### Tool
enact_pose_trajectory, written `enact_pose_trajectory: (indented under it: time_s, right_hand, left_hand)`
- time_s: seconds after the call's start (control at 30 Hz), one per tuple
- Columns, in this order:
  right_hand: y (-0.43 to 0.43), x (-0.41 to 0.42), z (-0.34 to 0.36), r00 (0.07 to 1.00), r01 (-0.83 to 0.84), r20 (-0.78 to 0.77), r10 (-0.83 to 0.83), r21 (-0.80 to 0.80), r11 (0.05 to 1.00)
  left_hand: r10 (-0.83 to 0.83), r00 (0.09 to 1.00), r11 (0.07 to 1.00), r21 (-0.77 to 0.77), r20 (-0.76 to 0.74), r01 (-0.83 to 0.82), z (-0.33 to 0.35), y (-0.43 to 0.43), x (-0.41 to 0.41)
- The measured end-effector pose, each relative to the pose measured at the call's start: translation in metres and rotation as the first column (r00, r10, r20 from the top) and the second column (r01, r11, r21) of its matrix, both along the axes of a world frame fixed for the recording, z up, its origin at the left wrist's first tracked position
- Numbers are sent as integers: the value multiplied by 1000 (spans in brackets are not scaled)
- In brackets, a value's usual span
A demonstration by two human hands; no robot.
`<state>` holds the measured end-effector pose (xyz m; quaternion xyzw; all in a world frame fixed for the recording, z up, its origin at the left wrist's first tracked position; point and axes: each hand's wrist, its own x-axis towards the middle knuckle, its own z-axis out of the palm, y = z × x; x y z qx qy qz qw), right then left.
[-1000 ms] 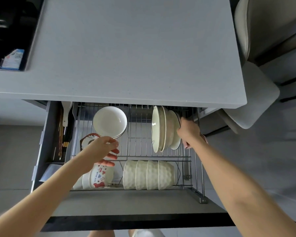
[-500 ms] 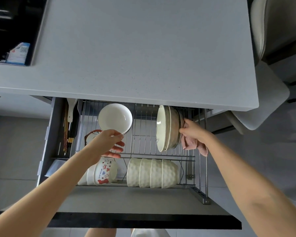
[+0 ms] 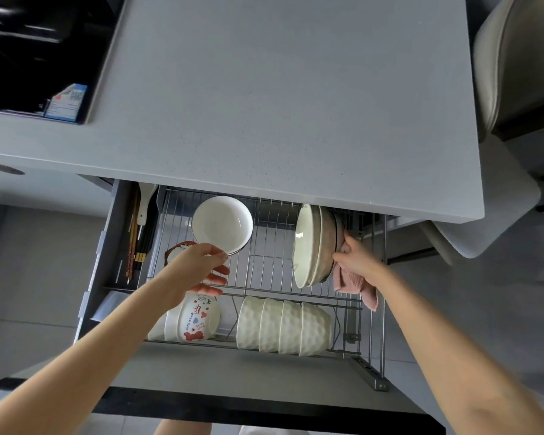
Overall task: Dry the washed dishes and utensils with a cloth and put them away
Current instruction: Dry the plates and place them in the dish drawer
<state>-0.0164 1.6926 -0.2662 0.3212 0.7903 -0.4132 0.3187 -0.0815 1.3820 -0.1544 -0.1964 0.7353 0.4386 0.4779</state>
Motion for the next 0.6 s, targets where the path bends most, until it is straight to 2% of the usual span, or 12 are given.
enact_pose_trajectory:
  time_s: [0.2,0.4,0.53,0.6]
  right_hand:
    - [-1,15,2,991,116,-57,-123,-118,986]
    - [-7,24,-8,988,70,-137,-67,18,997]
    - [-3,21,-7,992,113,-57,-117,-74,991]
    - [1,15,-2,998,62,-8,-63,-94,994]
  left_hand:
    - [12,1000,1000,-10,-1,-12,-3,-4,9]
    - [-22,1000,1000,-18,17,22,-9,1,20]
    - [-43,999,999,-13,21,43,-15,9,26]
    - [-63,998,998,-16,23,64,-16,13,27]
